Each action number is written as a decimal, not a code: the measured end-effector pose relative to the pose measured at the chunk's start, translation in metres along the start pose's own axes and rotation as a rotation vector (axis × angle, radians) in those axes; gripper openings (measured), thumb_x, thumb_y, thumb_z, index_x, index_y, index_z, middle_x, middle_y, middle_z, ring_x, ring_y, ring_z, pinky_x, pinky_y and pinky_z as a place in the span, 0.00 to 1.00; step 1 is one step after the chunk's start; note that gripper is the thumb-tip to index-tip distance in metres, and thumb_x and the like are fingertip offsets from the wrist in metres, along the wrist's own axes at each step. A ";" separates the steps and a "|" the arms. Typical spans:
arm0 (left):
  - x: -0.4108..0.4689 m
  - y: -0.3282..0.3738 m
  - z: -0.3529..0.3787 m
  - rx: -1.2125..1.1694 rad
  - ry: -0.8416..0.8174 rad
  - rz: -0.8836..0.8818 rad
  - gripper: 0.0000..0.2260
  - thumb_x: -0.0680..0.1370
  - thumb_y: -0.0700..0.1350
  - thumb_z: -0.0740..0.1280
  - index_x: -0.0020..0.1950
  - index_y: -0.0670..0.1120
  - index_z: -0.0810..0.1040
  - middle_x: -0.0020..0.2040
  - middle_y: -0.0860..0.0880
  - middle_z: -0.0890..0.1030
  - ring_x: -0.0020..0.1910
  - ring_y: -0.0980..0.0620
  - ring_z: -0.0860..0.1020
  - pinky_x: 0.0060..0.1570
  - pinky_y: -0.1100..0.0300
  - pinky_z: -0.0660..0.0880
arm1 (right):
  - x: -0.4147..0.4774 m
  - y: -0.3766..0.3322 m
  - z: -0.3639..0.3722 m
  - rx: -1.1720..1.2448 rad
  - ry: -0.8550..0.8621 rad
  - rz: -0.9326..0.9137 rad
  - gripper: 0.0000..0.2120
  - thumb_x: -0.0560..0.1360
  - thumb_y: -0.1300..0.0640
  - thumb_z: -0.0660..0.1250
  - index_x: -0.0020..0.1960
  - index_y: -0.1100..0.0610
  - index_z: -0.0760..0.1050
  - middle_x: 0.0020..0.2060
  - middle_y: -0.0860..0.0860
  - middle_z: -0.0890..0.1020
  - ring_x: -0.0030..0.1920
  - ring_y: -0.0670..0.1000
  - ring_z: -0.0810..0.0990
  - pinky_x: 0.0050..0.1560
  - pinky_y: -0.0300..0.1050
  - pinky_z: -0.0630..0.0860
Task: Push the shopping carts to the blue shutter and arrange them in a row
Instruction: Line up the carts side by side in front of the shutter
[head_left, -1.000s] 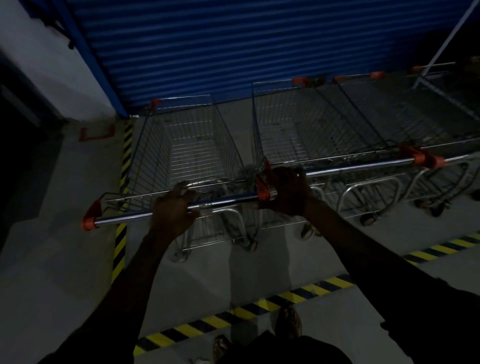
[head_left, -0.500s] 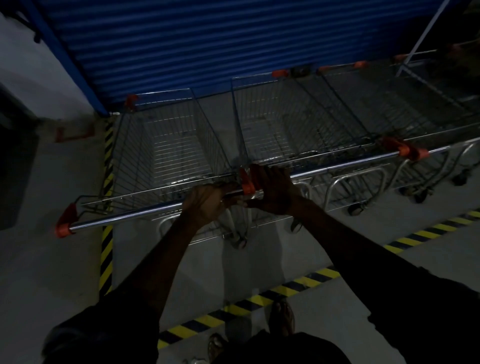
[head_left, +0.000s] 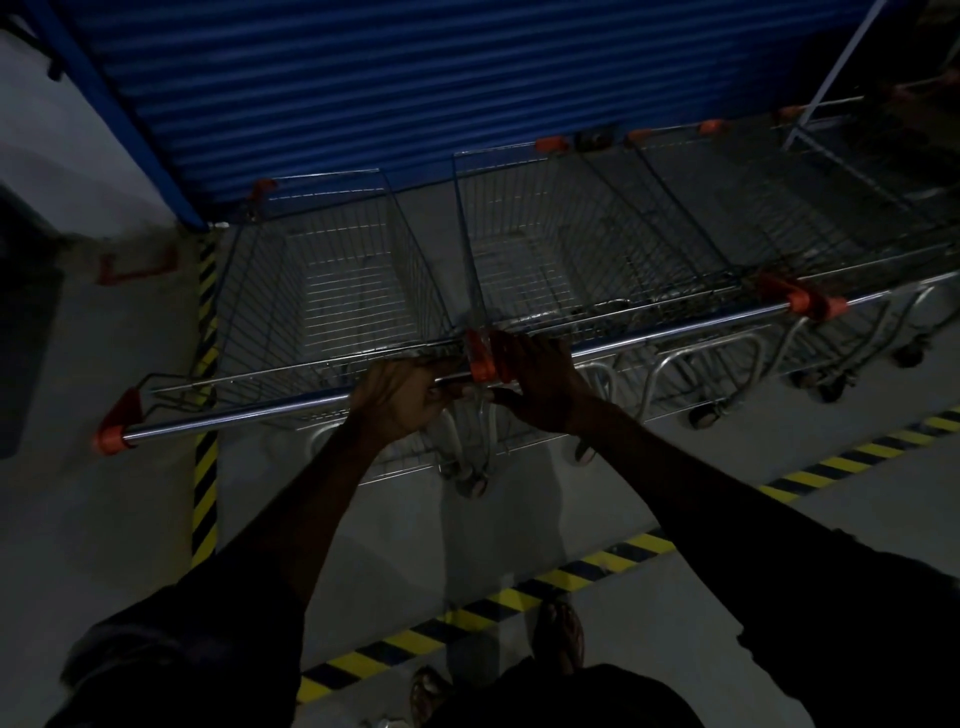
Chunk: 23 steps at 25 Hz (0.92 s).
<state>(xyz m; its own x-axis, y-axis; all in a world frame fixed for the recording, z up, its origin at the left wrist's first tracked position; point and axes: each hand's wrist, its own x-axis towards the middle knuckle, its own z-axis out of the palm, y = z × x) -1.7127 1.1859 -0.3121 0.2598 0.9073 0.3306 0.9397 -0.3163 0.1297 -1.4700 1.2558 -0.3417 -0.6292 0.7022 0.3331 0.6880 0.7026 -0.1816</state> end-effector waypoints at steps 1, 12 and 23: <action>-0.001 0.000 0.000 -0.008 0.010 0.007 0.26 0.77 0.70 0.54 0.67 0.61 0.78 0.58 0.51 0.85 0.51 0.45 0.85 0.44 0.55 0.79 | 0.000 0.000 0.001 0.004 0.006 -0.001 0.39 0.73 0.37 0.66 0.74 0.63 0.69 0.63 0.60 0.79 0.58 0.65 0.79 0.56 0.61 0.74; -0.009 0.018 0.006 -0.085 0.038 -0.057 0.29 0.77 0.74 0.50 0.66 0.63 0.79 0.57 0.55 0.85 0.51 0.49 0.85 0.46 0.56 0.79 | -0.004 0.004 0.005 -0.013 0.016 -0.011 0.42 0.74 0.33 0.64 0.76 0.62 0.67 0.60 0.59 0.79 0.58 0.62 0.78 0.56 0.57 0.71; -0.008 0.024 0.008 -0.073 0.082 -0.090 0.23 0.75 0.65 0.60 0.63 0.58 0.82 0.54 0.52 0.86 0.48 0.46 0.85 0.45 0.55 0.80 | -0.008 0.001 -0.003 -0.003 0.036 -0.010 0.38 0.74 0.38 0.65 0.75 0.62 0.69 0.62 0.60 0.79 0.61 0.63 0.76 0.56 0.56 0.69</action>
<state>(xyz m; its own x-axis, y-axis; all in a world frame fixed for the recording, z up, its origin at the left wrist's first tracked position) -1.6907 1.1738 -0.3195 0.1532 0.9082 0.3895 0.9389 -0.2567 0.2293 -1.4635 1.2510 -0.3420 -0.6226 0.6909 0.3675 0.6830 0.7090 -0.1756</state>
